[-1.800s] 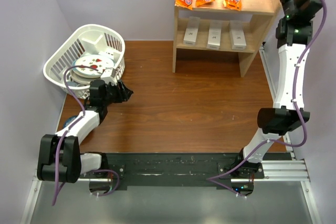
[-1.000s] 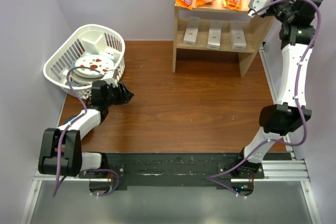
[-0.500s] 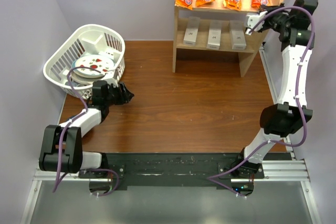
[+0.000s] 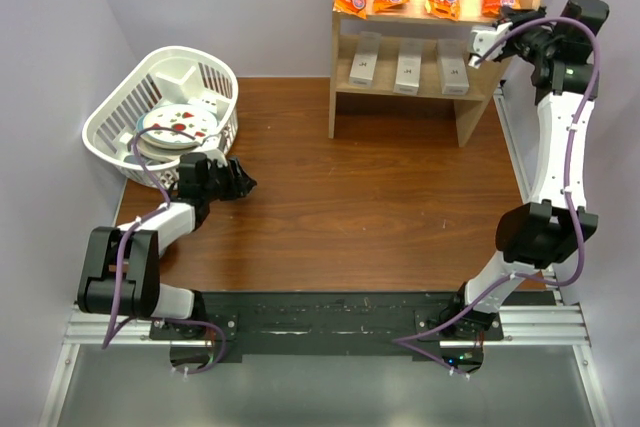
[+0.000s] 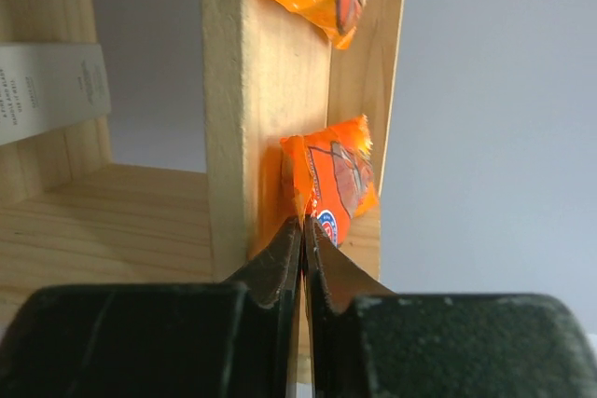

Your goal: Place and organize the shaving razors onto the shelf

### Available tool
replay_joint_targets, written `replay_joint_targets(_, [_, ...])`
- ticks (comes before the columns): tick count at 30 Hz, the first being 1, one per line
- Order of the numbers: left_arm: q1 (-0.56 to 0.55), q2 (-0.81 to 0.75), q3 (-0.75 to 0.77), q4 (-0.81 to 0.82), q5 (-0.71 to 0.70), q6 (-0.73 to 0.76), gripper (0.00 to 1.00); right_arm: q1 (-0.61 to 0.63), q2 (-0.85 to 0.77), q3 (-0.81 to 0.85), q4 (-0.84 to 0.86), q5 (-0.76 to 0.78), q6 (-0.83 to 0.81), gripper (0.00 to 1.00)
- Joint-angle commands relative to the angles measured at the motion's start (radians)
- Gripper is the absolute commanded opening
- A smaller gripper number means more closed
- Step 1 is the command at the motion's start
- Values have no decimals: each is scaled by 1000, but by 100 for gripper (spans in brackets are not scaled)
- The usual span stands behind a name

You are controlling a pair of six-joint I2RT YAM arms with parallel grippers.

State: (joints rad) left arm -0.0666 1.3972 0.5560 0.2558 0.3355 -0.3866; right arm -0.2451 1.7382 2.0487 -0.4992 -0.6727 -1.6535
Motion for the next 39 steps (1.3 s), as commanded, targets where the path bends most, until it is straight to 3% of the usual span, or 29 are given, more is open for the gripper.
replay_joint_targets(1, [5,11,44,63,14,-18,53,-14,-54,-22,108,-14,66,12])
replay_joint_targets(4, [2,11,42,63,13,-18,53,-16,-72,-54,123,-16,61,23])
replay_joint_targets(5, [2,11,42,65,11,-21,53,-14,-78,-65,128,-15,54,34])
replay_joint_targets(13, [1,13,50,65,10,-21,53,-14,-166,-171,267,-27,165,76])
replay_joint_targets(15, [1,0,58,63,19,-17,55,-14,-225,-250,350,-50,259,84])
replay_joint_targets(17, [-4,-6,68,63,57,5,59,-13,-351,-330,407,-100,430,99])
replay_joint_targets(20, [-32,-18,111,34,83,44,68,73,-545,-505,377,-93,617,99])
replay_joint_targets(23, [-82,-20,176,2,118,98,88,243,-708,-677,236,37,798,99])
replay_joint_targets(24, [-97,-17,215,-21,128,113,99,304,-730,-738,185,76,869,99])
replay_joint_targets(25, [-134,-17,238,-35,141,130,100,382,-741,-757,156,143,932,99])
replay_joint_targets(26, [-154,-14,261,-52,151,178,100,414,-738,-769,116,186,1100,99])
replay_joint_targets(30, [-245,-10,379,-113,174,276,100,451,-582,-639,-76,261,1406,99])
replay_joint_targets(33, [-291,-12,430,-109,172,302,100,451,-497,-529,-165,317,1506,99])
replay_joint_targets(39, [-321,6,518,-125,117,305,100,457,-514,-516,-162,514,1620,99])
